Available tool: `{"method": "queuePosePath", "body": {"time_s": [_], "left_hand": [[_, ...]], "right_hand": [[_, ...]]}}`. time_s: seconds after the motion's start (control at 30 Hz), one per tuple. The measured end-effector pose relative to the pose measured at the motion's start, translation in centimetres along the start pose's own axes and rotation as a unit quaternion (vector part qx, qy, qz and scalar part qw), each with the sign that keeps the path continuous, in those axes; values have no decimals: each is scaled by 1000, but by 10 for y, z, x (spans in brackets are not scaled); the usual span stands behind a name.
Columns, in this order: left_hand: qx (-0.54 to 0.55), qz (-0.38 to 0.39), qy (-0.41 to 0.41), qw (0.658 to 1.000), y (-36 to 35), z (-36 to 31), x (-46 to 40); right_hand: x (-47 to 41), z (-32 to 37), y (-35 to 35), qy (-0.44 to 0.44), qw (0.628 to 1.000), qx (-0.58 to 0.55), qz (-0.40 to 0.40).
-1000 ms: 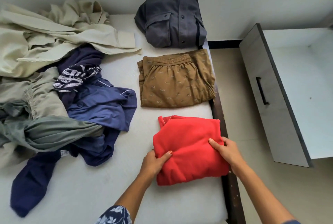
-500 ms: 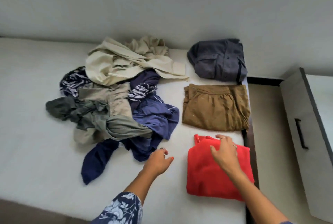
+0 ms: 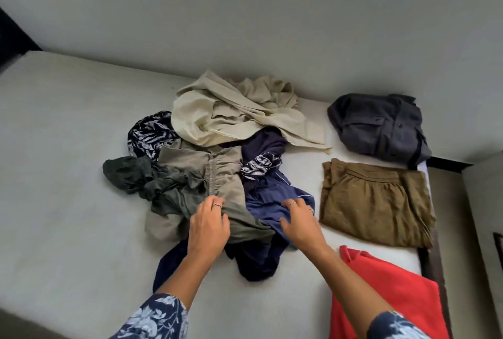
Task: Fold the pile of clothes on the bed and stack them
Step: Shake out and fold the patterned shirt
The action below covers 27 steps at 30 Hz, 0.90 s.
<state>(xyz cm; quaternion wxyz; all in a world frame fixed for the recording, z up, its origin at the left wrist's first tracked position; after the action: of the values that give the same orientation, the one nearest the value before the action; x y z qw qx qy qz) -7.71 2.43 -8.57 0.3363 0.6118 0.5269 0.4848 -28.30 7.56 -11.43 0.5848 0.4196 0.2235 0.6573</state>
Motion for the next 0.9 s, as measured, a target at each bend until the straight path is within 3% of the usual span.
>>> {"method": "queuePosePath", "body": {"time_s": [0.17, 0.37, 0.53, 0.63, 0.8, 0.9], "left_hand": [[-17, 0, -91, 996, -3, 7, -41], [-38, 40, -207, 977, -18, -2, -68], [-21, 34, -200, 979, -8, 7, -79], [-17, 85, -157, 984, 9, 19, -75], [-36, 129, -88, 987, 79, 37, -53], [-50, 144, -43, 987, 117, 43, -53]], "right_hand": [[-71, 40, 6, 48, 998, 33, -29], [-134, 47, 10, 28, 994, 88, -51], [-131, 41, 18, 8, 993, 65, -95], [-110, 49, 39, -26, 992, 6, -121], [-65, 105, 83, -52, 992, -94, -72], [-52, 150, 123, -22, 986, -136, -93]]}}
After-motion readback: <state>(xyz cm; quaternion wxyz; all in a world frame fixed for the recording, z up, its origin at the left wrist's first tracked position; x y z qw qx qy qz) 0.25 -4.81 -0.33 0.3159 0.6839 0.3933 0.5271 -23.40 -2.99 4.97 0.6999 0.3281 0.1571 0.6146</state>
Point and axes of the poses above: each hand's wrist, its own x-axis away from the middle knuckle, its own y-axis out of the back of the hand, z = x × y, the point moved 6 cm from there along -x, towards the middle knuckle, and after that the axes turned 14 degrees about y, right-handed, at the moved point
